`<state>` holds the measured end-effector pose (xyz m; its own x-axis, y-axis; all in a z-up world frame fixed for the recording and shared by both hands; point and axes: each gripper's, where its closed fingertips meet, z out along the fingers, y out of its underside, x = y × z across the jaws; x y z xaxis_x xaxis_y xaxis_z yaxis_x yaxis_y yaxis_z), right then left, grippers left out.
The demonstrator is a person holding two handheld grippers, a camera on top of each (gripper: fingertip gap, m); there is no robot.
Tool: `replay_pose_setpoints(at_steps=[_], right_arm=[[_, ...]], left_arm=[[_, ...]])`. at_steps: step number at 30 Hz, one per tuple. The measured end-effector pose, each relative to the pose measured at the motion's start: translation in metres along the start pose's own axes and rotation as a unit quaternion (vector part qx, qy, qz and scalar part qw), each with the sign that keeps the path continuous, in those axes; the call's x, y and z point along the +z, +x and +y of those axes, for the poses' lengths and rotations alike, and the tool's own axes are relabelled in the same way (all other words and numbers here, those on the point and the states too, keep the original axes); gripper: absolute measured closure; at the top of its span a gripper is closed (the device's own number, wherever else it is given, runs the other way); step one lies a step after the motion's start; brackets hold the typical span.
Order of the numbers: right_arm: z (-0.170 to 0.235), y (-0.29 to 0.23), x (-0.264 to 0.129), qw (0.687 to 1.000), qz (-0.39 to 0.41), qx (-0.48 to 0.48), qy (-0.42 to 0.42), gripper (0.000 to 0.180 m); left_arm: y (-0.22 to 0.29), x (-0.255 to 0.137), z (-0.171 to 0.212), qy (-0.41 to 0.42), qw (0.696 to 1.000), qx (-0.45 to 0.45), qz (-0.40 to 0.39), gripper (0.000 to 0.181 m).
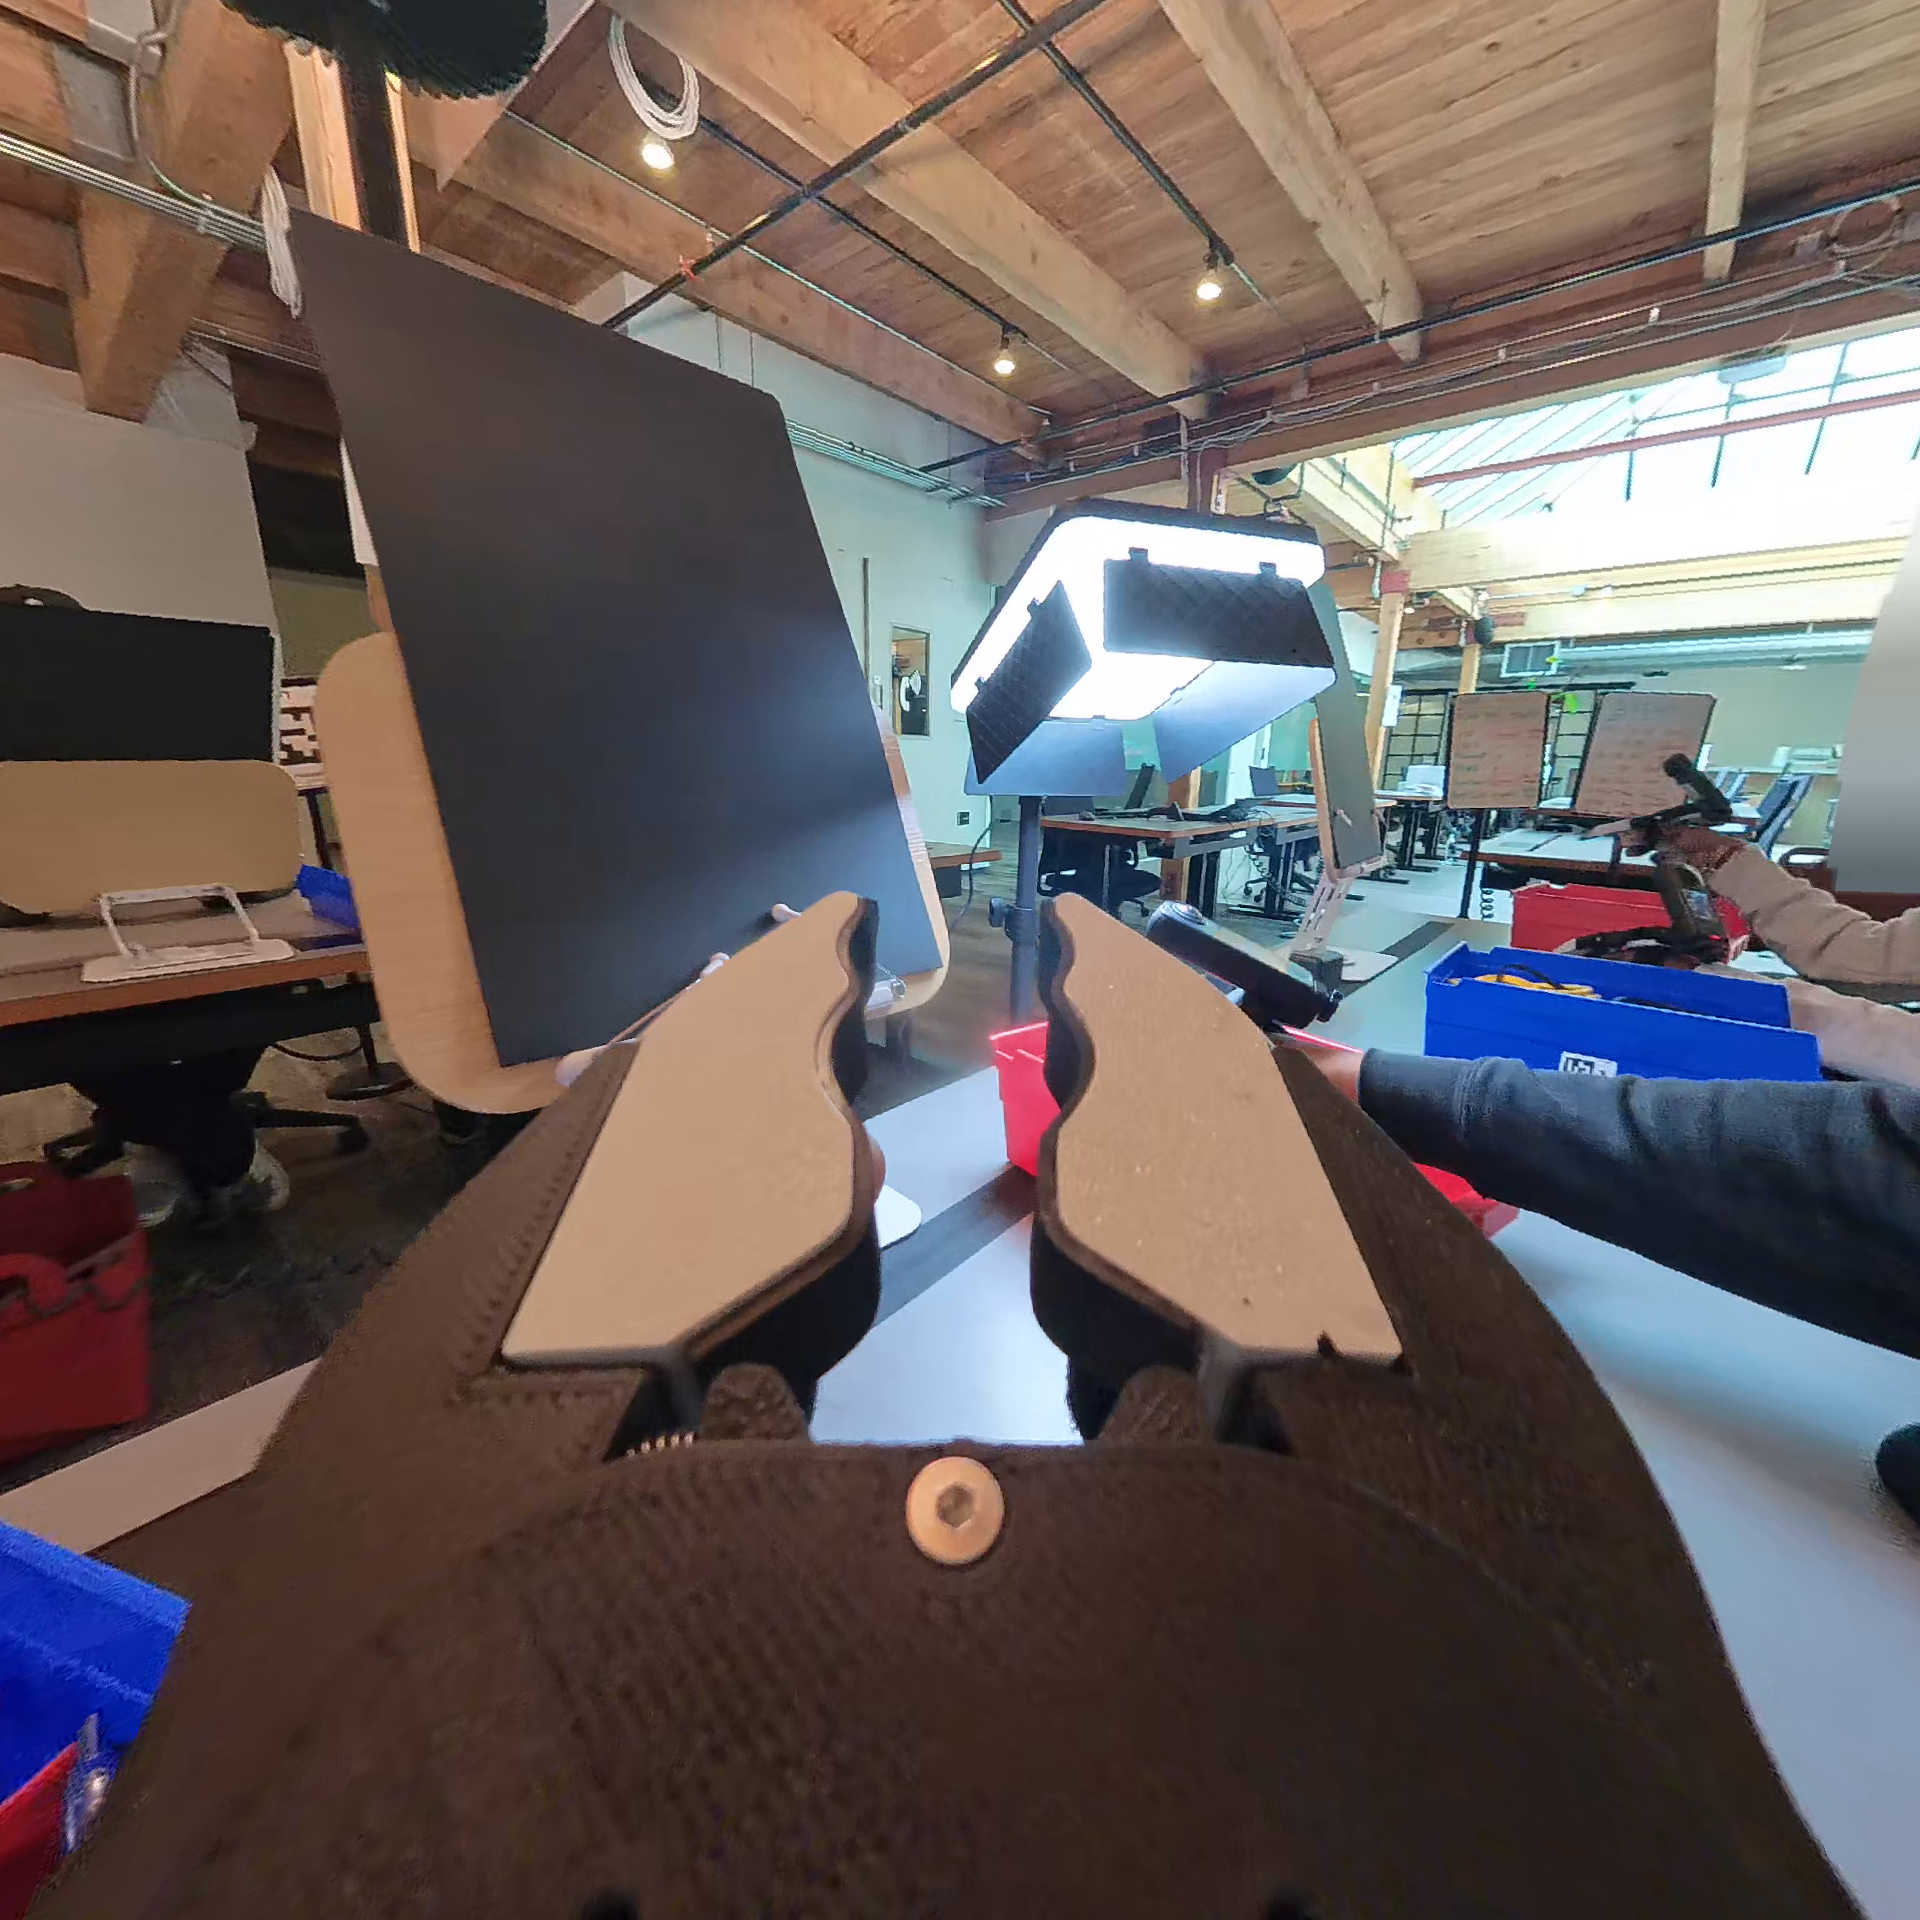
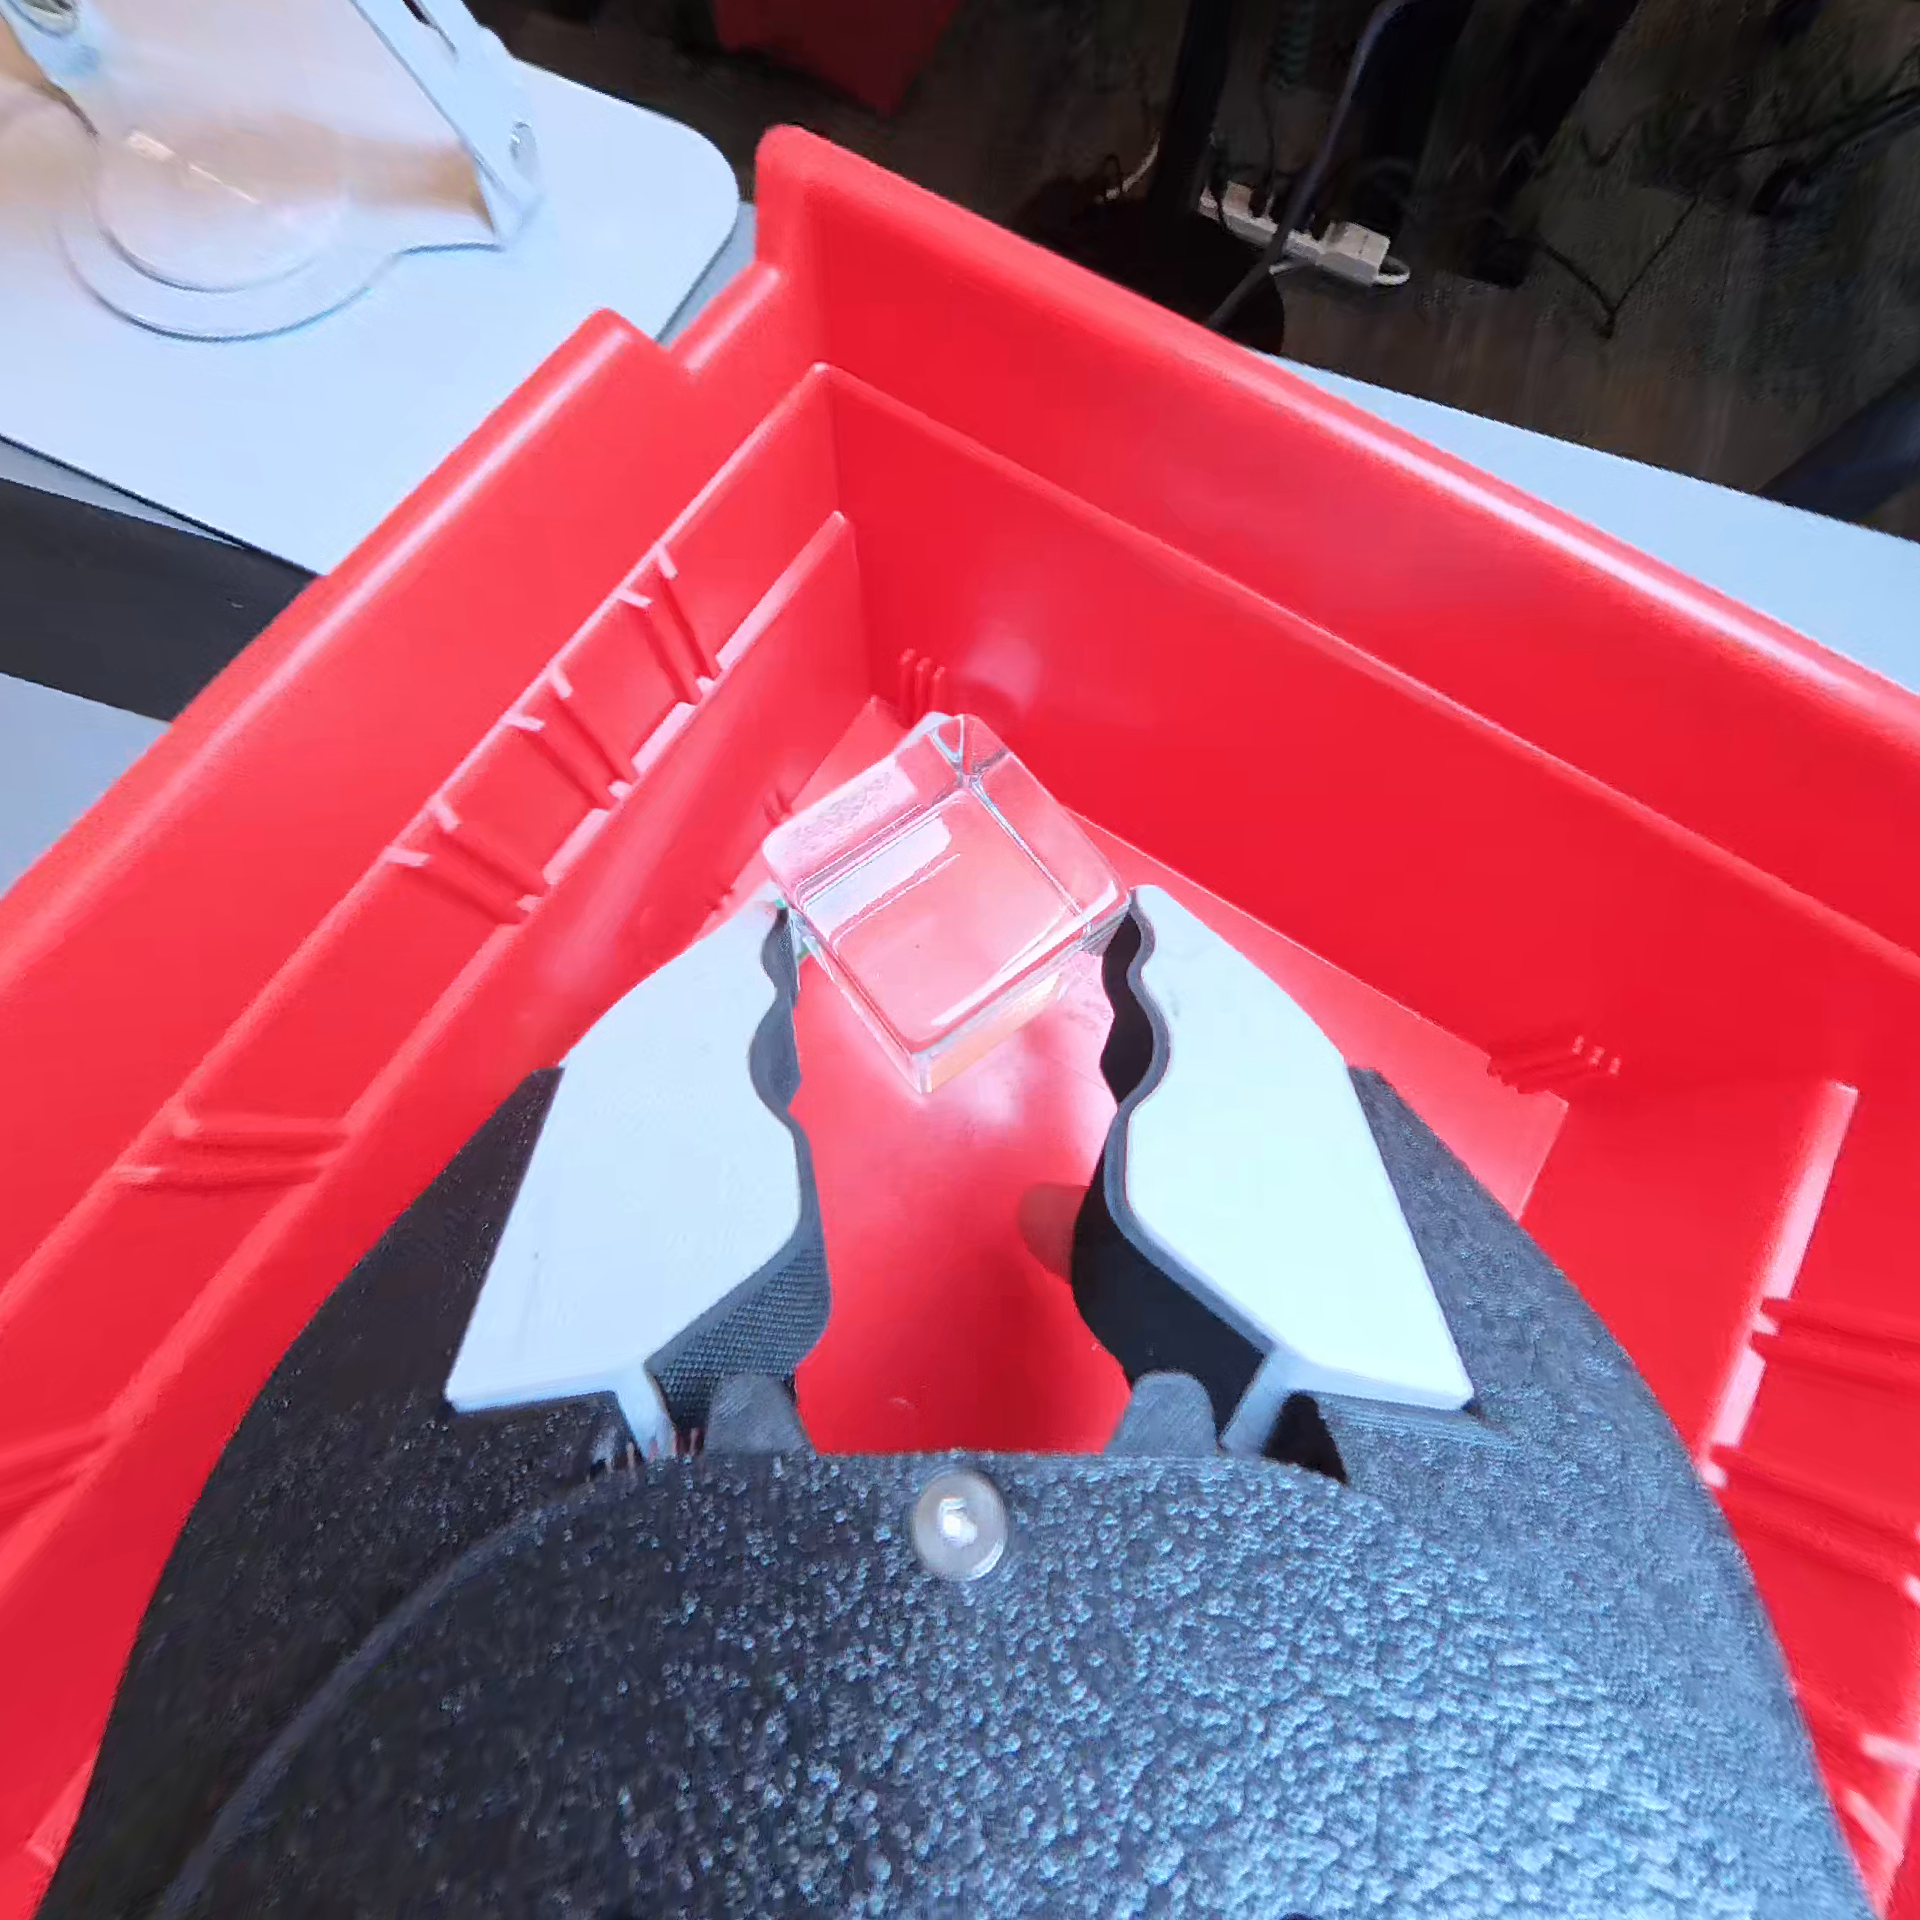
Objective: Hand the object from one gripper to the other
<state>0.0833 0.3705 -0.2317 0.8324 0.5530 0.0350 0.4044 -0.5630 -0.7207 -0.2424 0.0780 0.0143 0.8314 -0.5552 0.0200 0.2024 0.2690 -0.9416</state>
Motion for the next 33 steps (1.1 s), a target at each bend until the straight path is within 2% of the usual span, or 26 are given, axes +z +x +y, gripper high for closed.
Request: replay_pose_setpoints(at_steps=[9, 20, 25, 33], right_arm=[[0.008, 0.015, 0.014, 0.998, 0.03, 0.007, -0.047, 0.121], [0.013, 0.018, 0.001, 0.999, 0.028, 0.009, -0.046, 0.114], [-0.011, 0.014, -0.024, 1.0, 0.012, -0.007, 0.006, 0.112], [-0.063, -0.015, -0.101, 0.987, 0.052, -0.094, 0.122, 0.115]], left_arm=[[-0.017, -0.007, -0.002, -0.001, 1.0, 0.001, -0.029, 0.151], [-0.016, -0.009, -0.007, 0.008, 1.0, -0.007, -0.024, 0.151], [-0.015, -0.009, -0.005, 0.003, 1.0, -0.007, -0.023, 0.151], [-0.018, -0.005, 0.01, -0.027, 0.999, -0.016, -0.024, 0.151]])
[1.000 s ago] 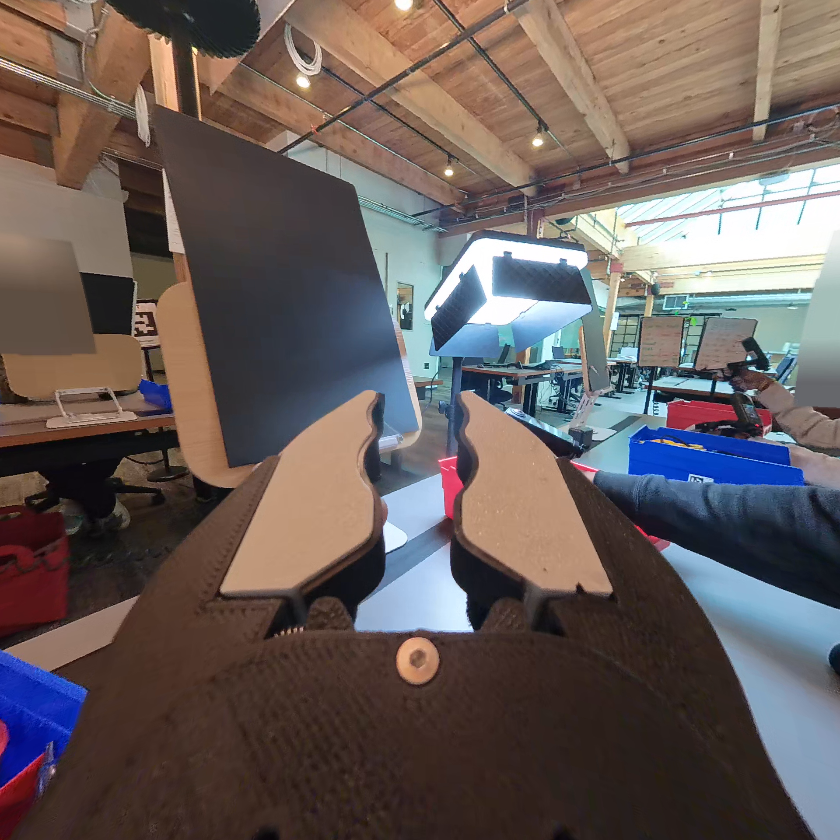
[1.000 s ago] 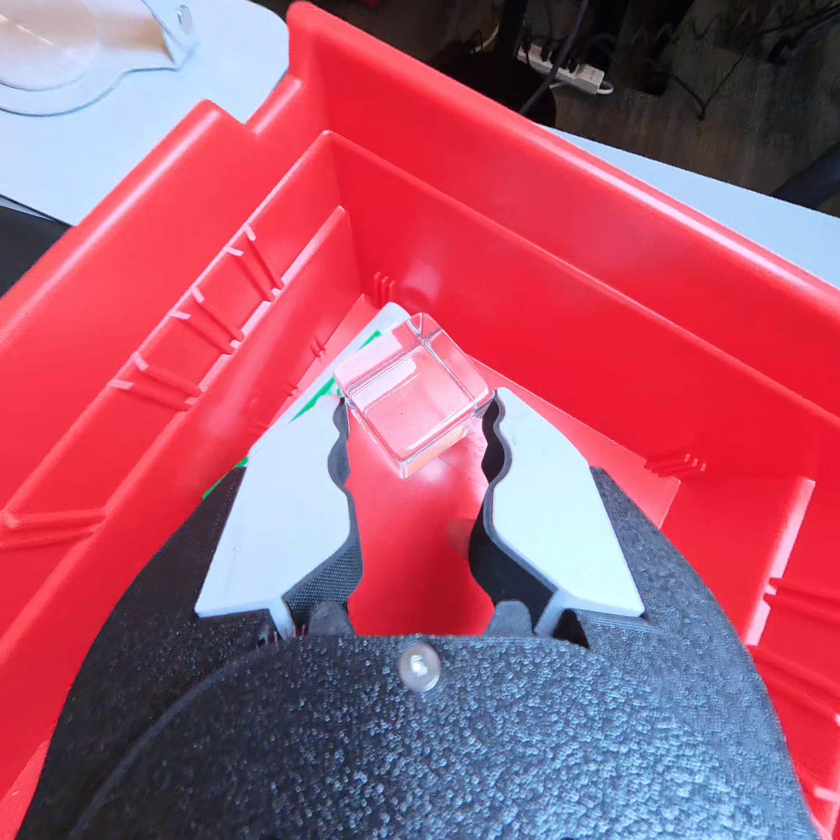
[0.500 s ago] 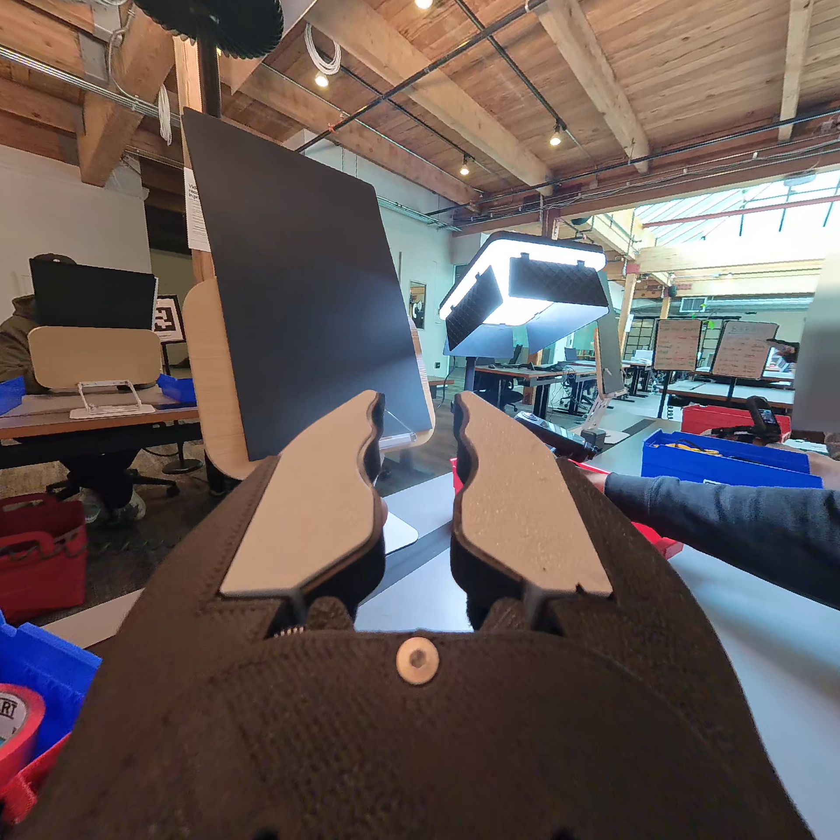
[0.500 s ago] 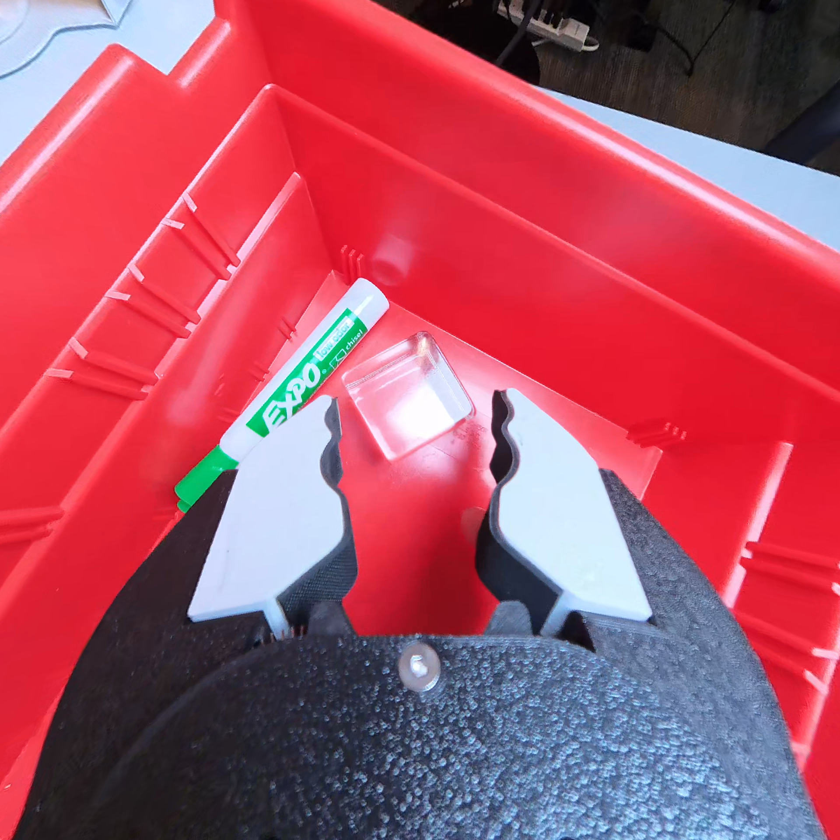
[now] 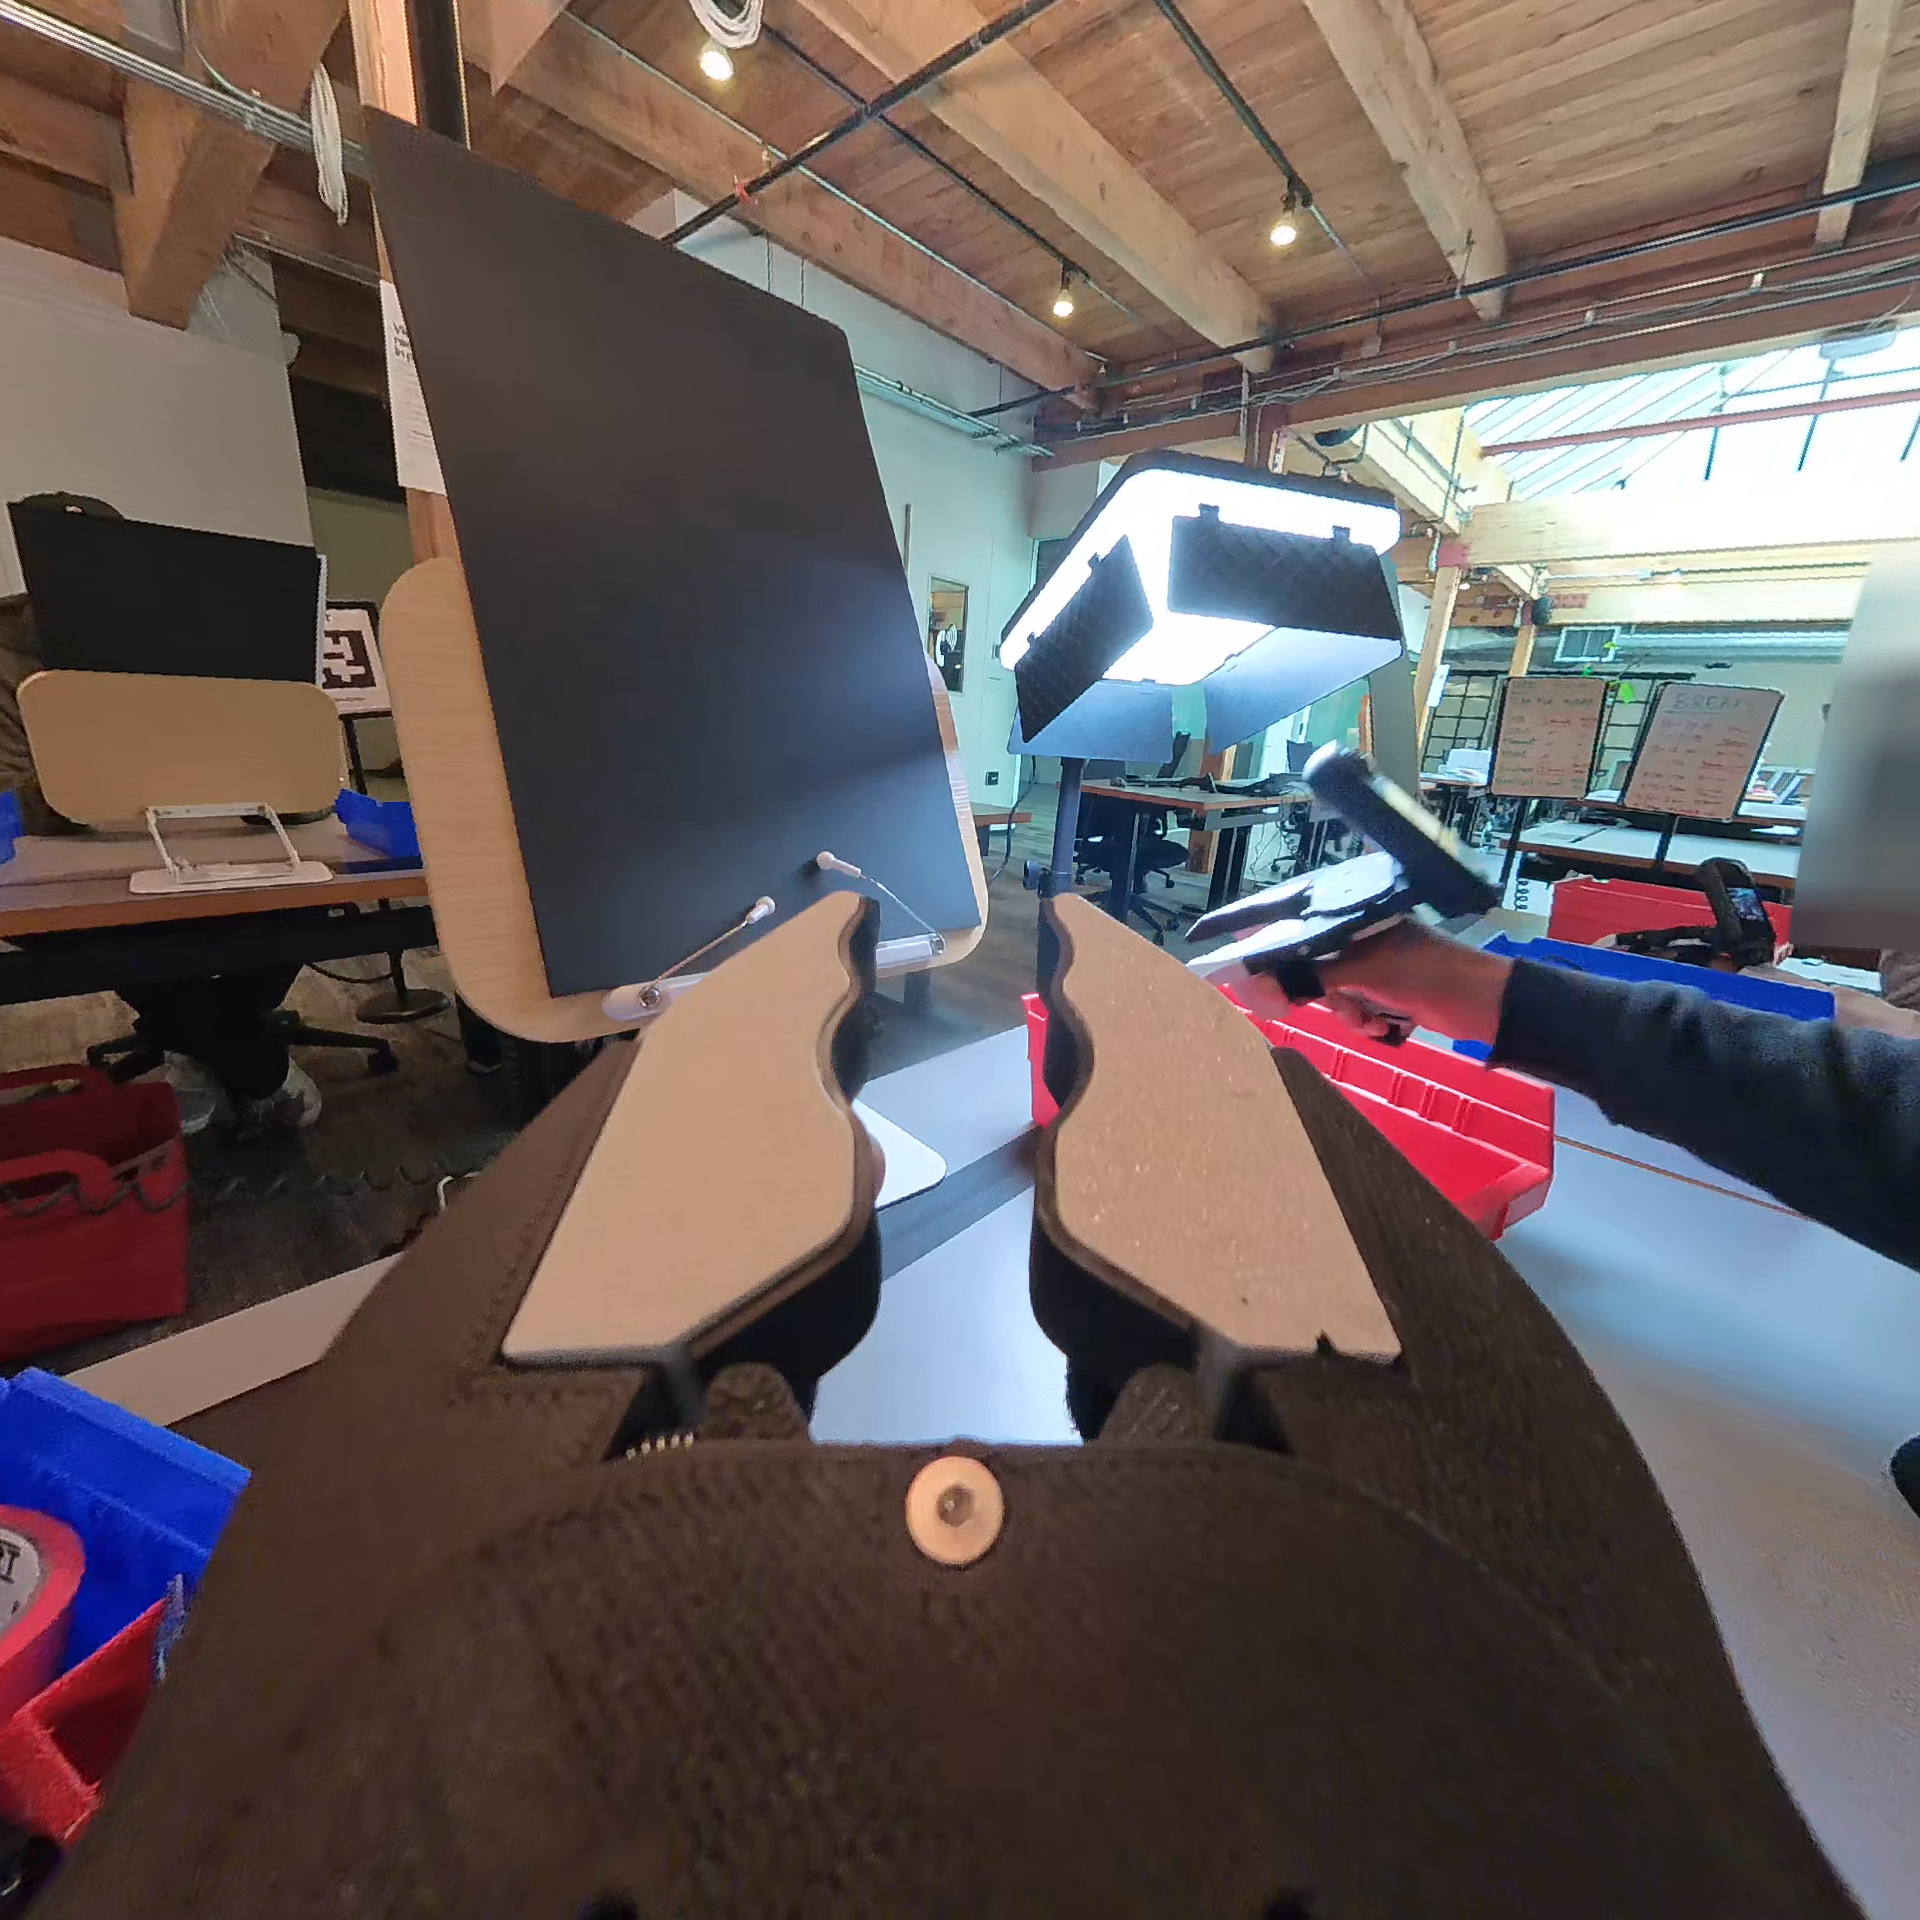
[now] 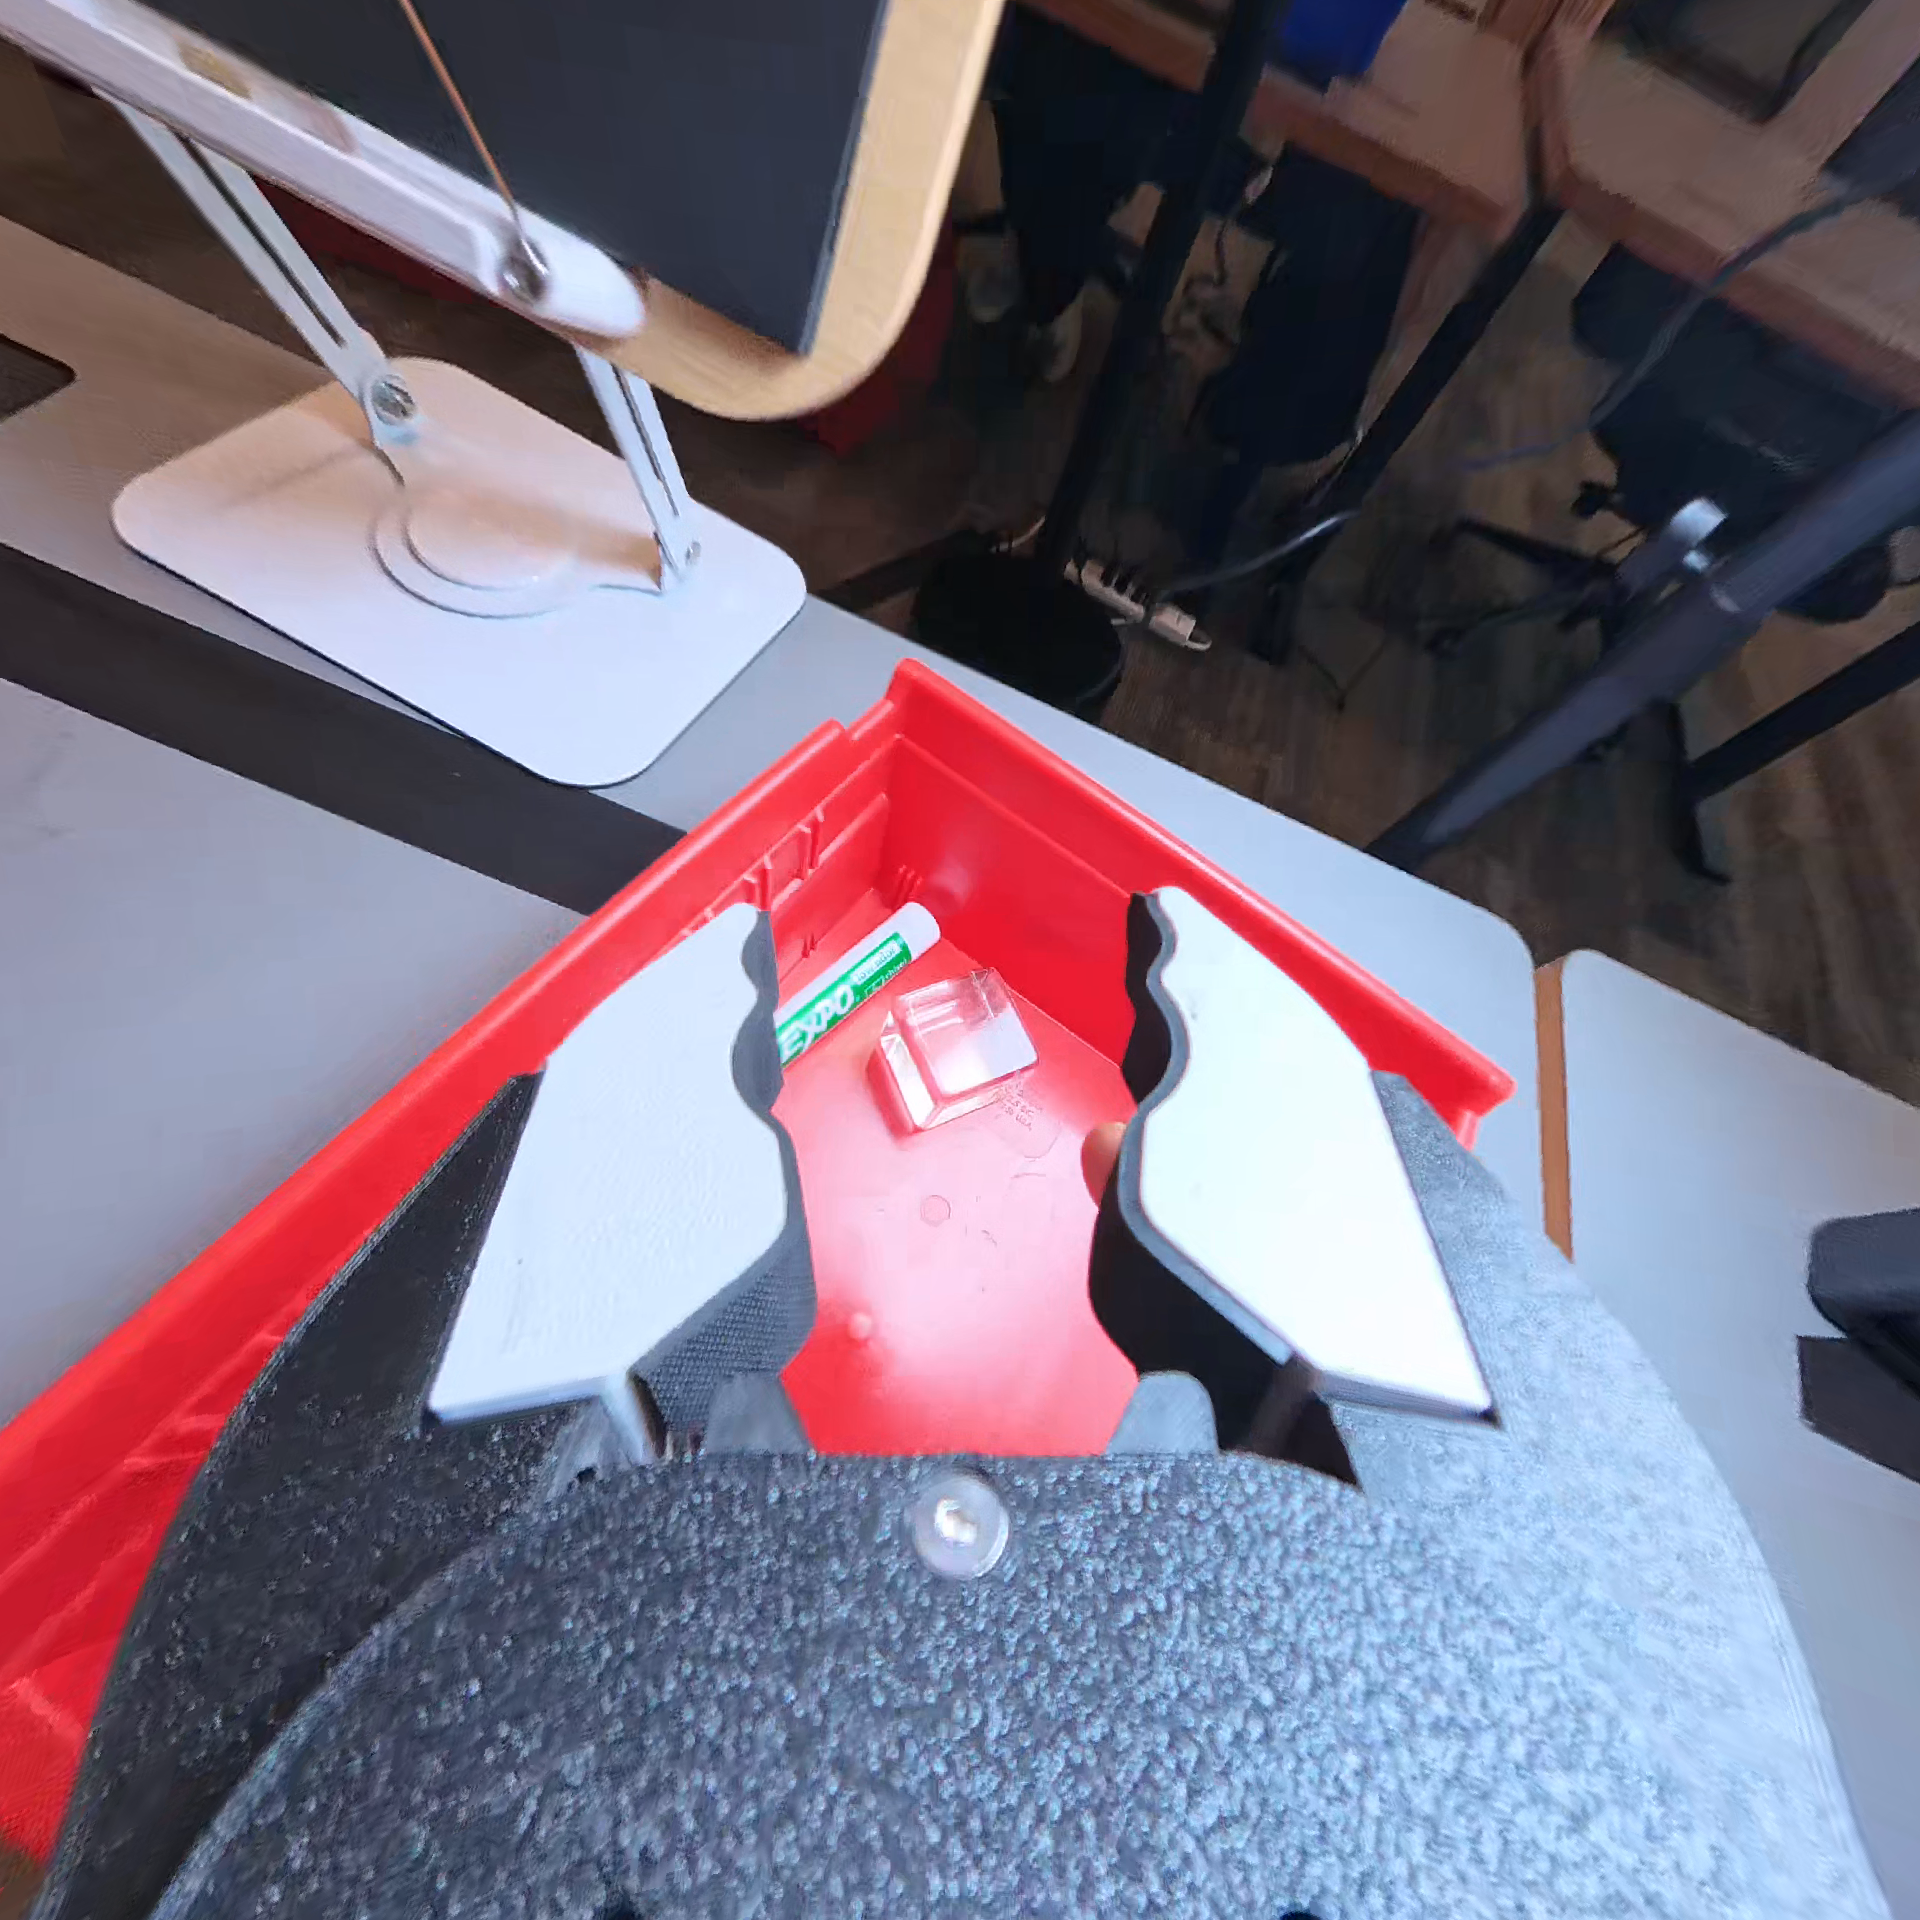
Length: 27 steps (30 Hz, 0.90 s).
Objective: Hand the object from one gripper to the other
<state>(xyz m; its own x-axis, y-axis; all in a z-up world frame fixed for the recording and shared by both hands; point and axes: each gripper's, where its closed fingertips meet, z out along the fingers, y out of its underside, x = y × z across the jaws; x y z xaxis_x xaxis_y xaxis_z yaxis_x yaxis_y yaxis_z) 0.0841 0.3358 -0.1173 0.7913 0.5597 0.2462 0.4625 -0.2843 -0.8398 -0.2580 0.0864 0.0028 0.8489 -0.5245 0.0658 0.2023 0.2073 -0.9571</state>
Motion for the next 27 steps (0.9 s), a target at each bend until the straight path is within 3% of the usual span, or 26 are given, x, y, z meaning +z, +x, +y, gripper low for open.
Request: replay_pose_setpoints(at_steps=[4, 13, 27], right_arm=[[-0.007, -0.023, -0.033, 0.999, 0.01, -0.013, 0.036, 0.117], [0.019, -0.077, -0.088, 0.997, 0.008, -0.035, 0.061, 0.119], [0.051, -0.169, -0.13, 0.987, -0.081, 0.0, 0.138, 0.12]], left_arm=[[0.001, 0.003, 0.008, -0.014, 1.0, 0.004, -0.004, 0.151], [0.001, 0.01, 0.029, -0.042, 0.999, 0.006, -0.007, 0.151], [0.002, 0.015, 0.049, -0.082, 0.996, 0.036, -0.025, 0.15]])
